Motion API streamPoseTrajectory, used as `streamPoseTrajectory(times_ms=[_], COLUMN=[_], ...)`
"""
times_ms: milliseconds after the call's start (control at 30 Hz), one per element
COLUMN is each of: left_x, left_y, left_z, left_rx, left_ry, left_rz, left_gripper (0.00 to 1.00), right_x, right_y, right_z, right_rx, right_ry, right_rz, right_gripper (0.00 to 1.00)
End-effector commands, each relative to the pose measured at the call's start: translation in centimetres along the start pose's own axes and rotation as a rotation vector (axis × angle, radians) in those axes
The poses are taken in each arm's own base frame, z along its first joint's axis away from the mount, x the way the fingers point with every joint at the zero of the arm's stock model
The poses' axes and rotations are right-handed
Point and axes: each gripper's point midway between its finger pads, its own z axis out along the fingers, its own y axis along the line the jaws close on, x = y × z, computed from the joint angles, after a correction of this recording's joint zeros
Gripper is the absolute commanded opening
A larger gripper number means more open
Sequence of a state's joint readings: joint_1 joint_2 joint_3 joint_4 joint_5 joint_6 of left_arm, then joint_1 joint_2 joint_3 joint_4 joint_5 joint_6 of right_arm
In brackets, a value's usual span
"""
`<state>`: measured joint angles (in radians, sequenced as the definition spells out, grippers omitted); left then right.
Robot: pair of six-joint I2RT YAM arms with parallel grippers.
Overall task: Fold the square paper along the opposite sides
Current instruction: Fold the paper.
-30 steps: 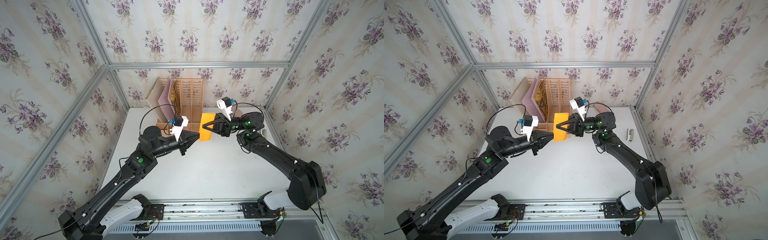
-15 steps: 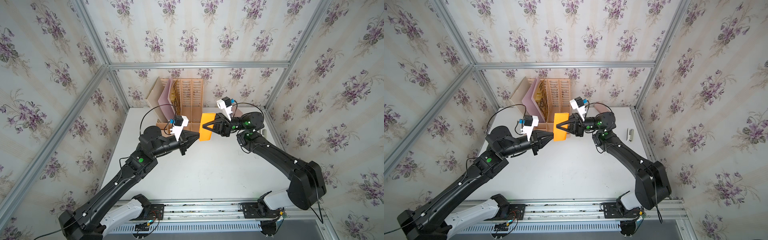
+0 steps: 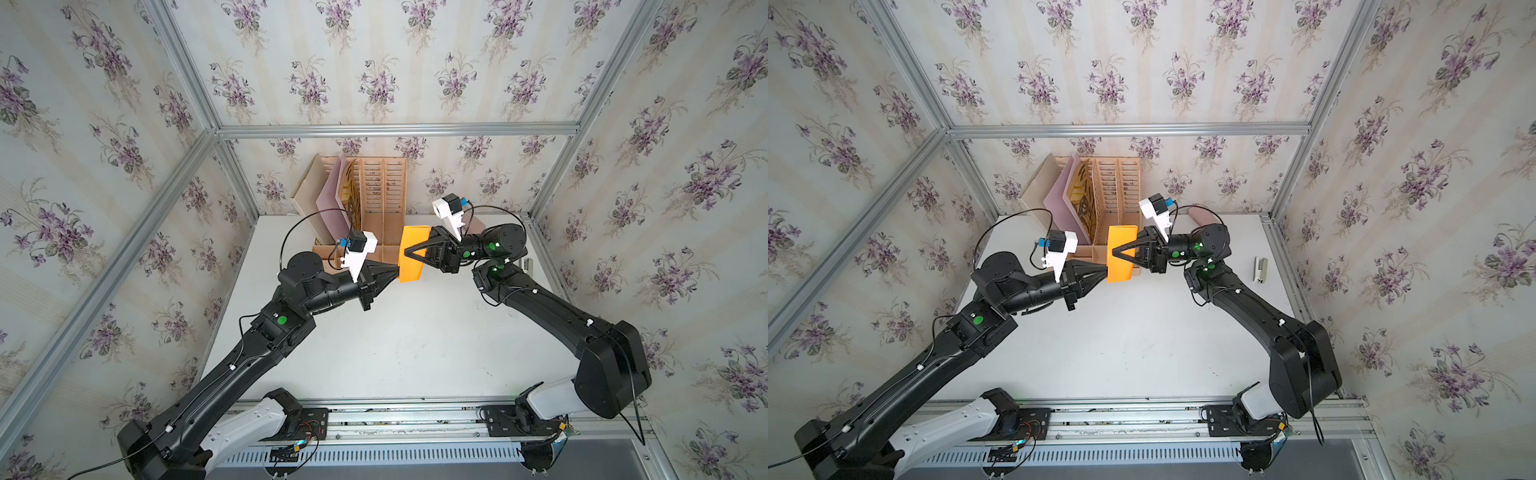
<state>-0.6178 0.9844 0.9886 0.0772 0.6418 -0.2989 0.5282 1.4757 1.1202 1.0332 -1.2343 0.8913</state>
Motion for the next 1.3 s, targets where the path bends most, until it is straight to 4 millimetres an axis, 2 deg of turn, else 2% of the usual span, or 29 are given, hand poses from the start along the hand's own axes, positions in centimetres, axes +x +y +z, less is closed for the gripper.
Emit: streamPoseTrajectory(times_ms=[0,200,533,633,800,900,1000,1067,1167,1267], left_x=[-0.9,-1.0,-0.9,-0.8,-0.1,0.2,-0.1,-0.7,-1.8,-2.6], left_y=[-0.3,-0.4,-0.3,-0.3,-0.8,-1.4,-2.2,-2.5,-2.3,-1.5], left_z=[0.0,-0.1,-0.3,-0.4,-1.7,-3.2,-4.5,-5.0,-4.8,-4.0], left_rx=[0.012,0.01,0.002,-0.005,-0.031,-0.052,-0.058,-0.067,-0.076,-0.099], left_ry=[-0.029,-0.03,-0.028,-0.021,0.049,0.093,0.091,0.061,0.007,-0.019], left_rz=[0.018,0.022,0.024,0.029,0.085,0.121,0.148,0.158,0.163,0.155], left_gripper=[0.0,0.0,0.01,0.07,0.27,0.37,0.43,0.45,0.51,0.52], right_x=[-0.3,-0.2,-0.1,0.0,0.0,0.2,0.6,1.8,2.7,3.4], right_y=[0.3,0.3,0.4,0.4,0.3,-0.9,-3.5,-3.7,-3.1,-2.2], right_z=[0.0,0.1,0.1,0.0,0.0,0.0,-0.4,0.6,1.2,1.6], right_rx=[-0.012,-0.024,-0.027,-0.027,-0.009,0.063,0.241,0.31,0.317,0.296], right_ry=[-0.007,-0.008,-0.005,-0.003,0.008,0.028,0.072,0.14,0.178,0.2], right_rz=[-0.02,-0.01,-0.006,-0.003,-0.006,-0.007,-0.032,-0.07,-0.101,-0.114], right_gripper=[0.09,0.0,0.0,0.0,0.0,0.0,0.0,0.0,0.0,0.0])
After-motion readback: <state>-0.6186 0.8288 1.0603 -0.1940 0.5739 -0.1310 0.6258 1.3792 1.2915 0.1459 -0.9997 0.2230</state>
